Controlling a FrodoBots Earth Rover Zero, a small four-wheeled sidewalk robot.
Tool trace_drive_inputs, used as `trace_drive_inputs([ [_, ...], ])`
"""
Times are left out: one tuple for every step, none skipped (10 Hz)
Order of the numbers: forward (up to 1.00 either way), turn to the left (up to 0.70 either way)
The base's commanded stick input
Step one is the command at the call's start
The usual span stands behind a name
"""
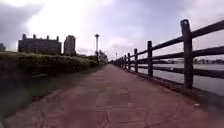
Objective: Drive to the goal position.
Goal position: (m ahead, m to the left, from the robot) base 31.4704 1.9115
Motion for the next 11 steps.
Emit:
trace_drive_inputs([
  [1.0, 0.0],
  [1.0, 0.0],
  [1.0, 0.0],
  [1.0, 0.0],
  [1.0, 0.0],
  [1.0, 0.0],
  [1.0, 0.0],
  [1.0, 0.0],
  [1.0, 0.0],
  [1.0, 0.0],
  [1.0, 0.0],
])
